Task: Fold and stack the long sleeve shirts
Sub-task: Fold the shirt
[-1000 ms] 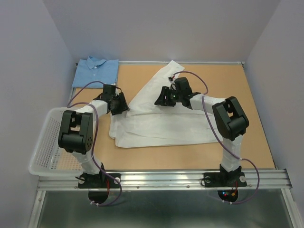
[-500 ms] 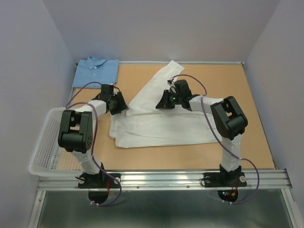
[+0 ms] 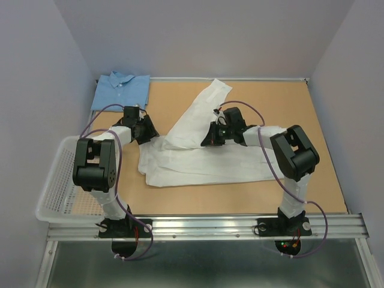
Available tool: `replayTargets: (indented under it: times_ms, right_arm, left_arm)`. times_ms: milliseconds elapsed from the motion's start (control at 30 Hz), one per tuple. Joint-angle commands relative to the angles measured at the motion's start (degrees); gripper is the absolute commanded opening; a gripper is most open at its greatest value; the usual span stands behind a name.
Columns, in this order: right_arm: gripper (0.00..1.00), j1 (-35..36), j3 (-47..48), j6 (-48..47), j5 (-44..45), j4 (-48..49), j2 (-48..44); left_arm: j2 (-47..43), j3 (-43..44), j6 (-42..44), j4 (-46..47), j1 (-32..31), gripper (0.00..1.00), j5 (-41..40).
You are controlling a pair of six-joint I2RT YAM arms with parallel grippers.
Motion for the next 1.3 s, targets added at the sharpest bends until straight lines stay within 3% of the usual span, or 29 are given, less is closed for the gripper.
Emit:
replayTargets:
  times_ms: [0,333,367,633,867,967,1067,1267]
  right_arm:
    - [0.01,0.59,-2.15,-2.96,-0.95,-0.92,-4.25]
    - [0.04,0.59,-4.17,-6.04,2.20,-3.21,-3.99]
    - [0.17,0.59,-4.35,-6.48,2.47,-3.47,-4.42]
    - [0.59,-0.02,1.52,-8.06,11.23,-9.70,-10.39]
    - [0.62,-8.45,6.89,-7.45,19.25,-14.80,-12.78]
    - [0.62,-11.35,8.22,-8.94,22.85,-16.39,-12.60]
    - [0.69,-12.33,7.43,-9.21,26.11,-16.92,-13.30]
    - [0.83,-12.41,4.97,-9.03,26.55,-18.32,-15.23]
  left_arm:
    - [0.44,-0.66,-0.53,1.06,0.91,0.61,0.53]
    - [-0.34,-0.84,-0.18,0.36,2.31,0.61,-0.17]
    - [-0.52,-0.84,0.17,0.35,2.31,0.61,-0.08]
    - [-9.30,2.15,3.42,-3.85,1.61,0.63,3.61]
    - [-15.46,3.82,8.52,-5.88,-2.43,0.67,5.46]
    - [-12.66,7.59,11.42,-5.97,-5.50,0.70,4.67]
    - [-7.66,13.56,14.76,-5.71,-8.32,0.72,2.04]
    - [9.81,29.64,18.45,-6.15,-12.88,0.71,-1.13]
